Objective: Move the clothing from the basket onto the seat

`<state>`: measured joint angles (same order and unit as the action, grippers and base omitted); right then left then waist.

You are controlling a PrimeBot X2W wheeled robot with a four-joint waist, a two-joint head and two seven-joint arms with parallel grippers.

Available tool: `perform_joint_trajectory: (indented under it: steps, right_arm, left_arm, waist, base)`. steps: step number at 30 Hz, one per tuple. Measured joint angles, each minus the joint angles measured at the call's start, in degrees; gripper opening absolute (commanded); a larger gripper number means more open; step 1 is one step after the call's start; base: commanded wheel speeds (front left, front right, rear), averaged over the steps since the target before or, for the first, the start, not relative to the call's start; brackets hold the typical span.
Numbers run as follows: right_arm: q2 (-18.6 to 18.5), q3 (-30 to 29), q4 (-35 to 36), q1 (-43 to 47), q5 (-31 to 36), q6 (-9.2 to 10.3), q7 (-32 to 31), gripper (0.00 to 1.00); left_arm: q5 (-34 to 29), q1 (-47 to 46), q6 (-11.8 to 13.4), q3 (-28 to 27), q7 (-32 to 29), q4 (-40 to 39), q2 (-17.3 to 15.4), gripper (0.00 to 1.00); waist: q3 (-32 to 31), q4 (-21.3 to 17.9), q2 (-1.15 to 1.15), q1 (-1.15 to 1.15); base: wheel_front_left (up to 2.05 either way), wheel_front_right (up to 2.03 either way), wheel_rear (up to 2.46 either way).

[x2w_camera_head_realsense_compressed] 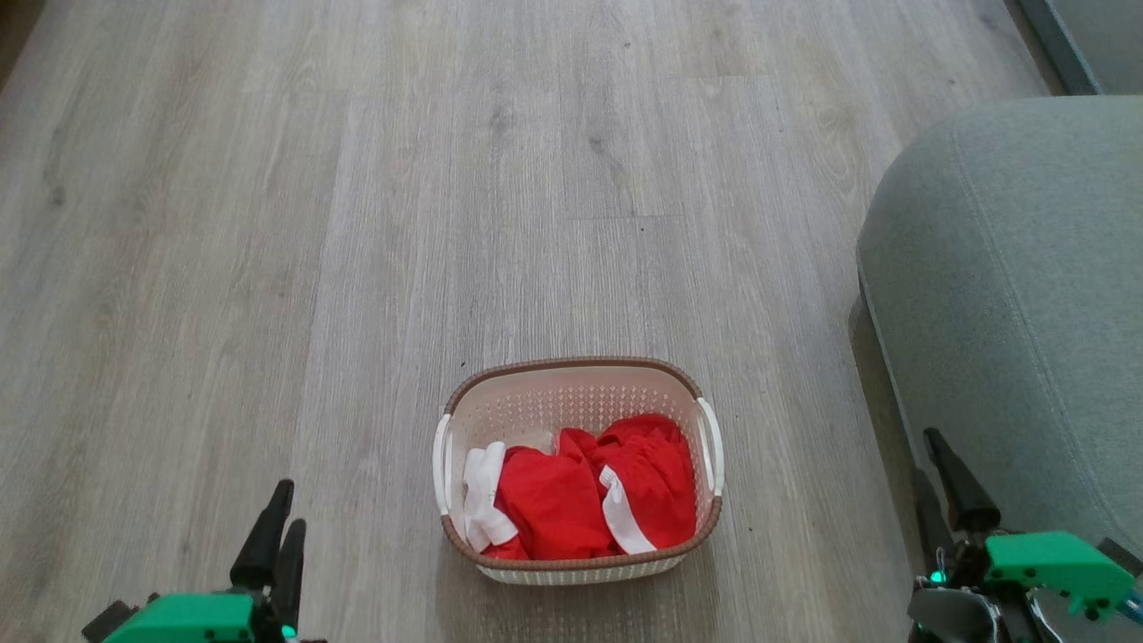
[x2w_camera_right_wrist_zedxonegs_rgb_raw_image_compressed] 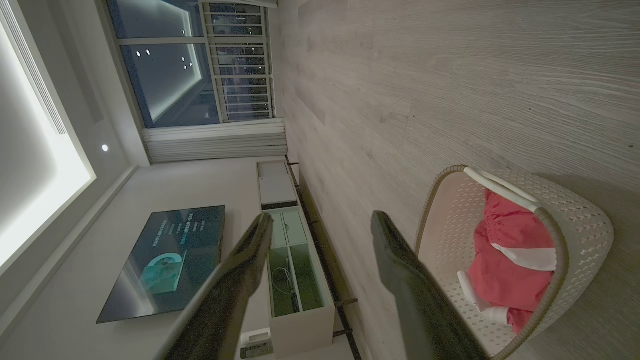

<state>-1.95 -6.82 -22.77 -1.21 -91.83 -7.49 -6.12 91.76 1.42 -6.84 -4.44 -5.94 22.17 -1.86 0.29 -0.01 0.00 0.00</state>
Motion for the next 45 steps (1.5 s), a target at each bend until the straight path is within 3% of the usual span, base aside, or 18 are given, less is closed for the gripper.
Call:
perform_joint_trajectory:
  steps: [27, 45]
  right_arm:
    - [-1.2, 6.2, -1.3, -6.3, 4.3, 0.0, 4.6, 1.0]
    - [-1.8, 8.0, -3.3, -11.0, 18.2, 0.0, 7.3, 1.0]
  left_arm:
    - [-4.1, -5.2, 0.0, 2.3, 4.5, 0.5, -0.6, 1.0]
    - [-20.6, -8.6, 0.0, 2.0, 7.4, 0.6, -0.8, 1.0]
  waist:
    - [0.7, -0.2, 0.0, 0.0]
    - [1.5, -0.4, 0.0, 0.0]
  base:
    - [0.0, 0.0, 0.0]
    - [0.0, 0.0, 0.0]
